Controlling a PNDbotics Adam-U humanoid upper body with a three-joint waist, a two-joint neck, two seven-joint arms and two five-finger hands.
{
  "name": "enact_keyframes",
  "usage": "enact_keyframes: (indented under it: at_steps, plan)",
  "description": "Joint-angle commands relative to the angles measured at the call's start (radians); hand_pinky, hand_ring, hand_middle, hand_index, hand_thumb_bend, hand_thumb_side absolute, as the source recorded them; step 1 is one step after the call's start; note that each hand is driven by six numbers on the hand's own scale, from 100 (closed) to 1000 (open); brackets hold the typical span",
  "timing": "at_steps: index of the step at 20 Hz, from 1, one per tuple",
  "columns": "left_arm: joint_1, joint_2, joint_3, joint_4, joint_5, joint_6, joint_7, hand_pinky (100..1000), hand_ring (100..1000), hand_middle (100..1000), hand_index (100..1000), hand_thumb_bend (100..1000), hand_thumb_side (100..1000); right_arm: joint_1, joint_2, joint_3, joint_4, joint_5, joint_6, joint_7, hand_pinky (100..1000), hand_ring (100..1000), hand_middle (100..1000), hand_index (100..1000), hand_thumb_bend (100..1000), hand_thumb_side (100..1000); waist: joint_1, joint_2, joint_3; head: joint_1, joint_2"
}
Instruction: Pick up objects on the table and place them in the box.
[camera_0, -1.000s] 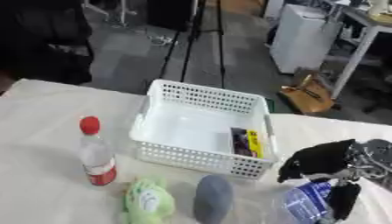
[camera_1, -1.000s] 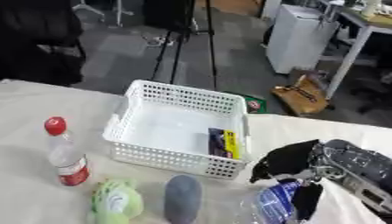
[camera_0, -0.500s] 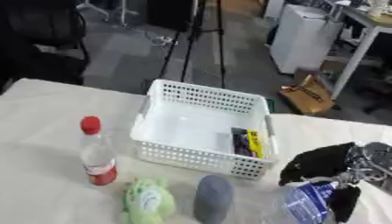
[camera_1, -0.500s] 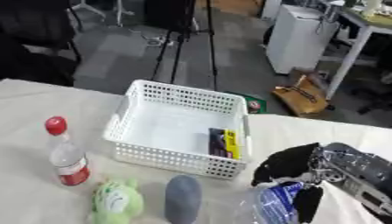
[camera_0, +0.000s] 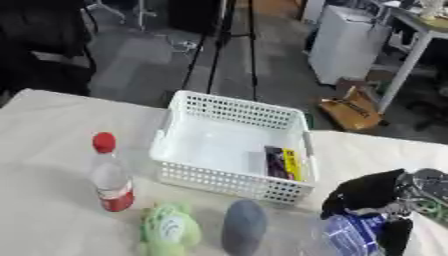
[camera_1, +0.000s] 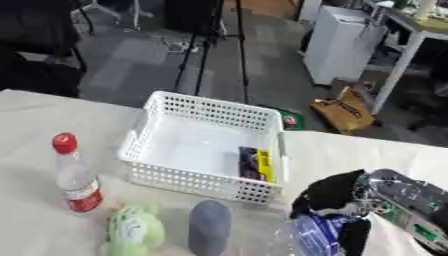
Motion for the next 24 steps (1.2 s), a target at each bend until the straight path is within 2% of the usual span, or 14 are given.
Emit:
enact_keyframes:
  at_steps: [1, 5, 6, 9, 14, 24]
  plan:
    - [-0.010, 0.020, 0.007, -0.014, 0.000, 0.001, -0.001, 717, 883, 876, 783, 100, 1000, -0.018, -0.021, -0.006, 0.010, 0.008, -0.169, 0.159, 1000, 1000, 959, 1000, 687, 656, 0.005, -0.020, 0.001, 0.001, -0.008]
    - [-0.010, 0.020, 0.007, -0.014, 0.000, 0.001, -0.001, 718, 884, 876, 783, 100, 1000, -0.025, -0.014, -0.007, 0.022, 0.011, -0.170, 0.159, 1000, 1000, 953, 1000, 679, 664, 0.004, -0.020, 0.001, 0.001, -0.009]
    - [-0.010, 0.020, 0.008, -0.014, 0.000, 0.001, -0.001, 718, 883, 875, 783, 100, 1000, -0.028, -0.011, -0.009, 0.025, 0.011, -0.169, 0.159, 1000, 1000, 942, 991, 658, 692, 0.005, -0.019, 0.002, 0.002, -0.014]
    - [-0.009, 0.019, 0.009, -0.014, 0.000, 0.001, 0.001, 718, 883, 876, 783, 100, 1000, -0.033, -0.003, -0.012, 0.032, 0.010, -0.165, 0.159, 1000, 1000, 941, 991, 653, 697, 0.005, -0.020, 0.002, 0.003, -0.026]
    - [-0.008, 0.019, 0.009, -0.014, -0.001, 0.002, 0.001, 718, 884, 875, 783, 100, 1000, -0.035, 0.004, -0.017, 0.034, 0.000, -0.159, 0.159, 1000, 986, 906, 942, 566, 695, 0.005, -0.019, 0.001, 0.003, -0.020]
    - [-0.008, 0.020, 0.011, -0.014, -0.001, 0.002, 0.002, 719, 884, 875, 783, 100, 1000, -0.033, 0.007, -0.026, 0.022, -0.017, -0.139, 0.159, 1000, 973, 857, 880, 480, 683, 0.007, -0.019, 0.002, 0.003, -0.012]
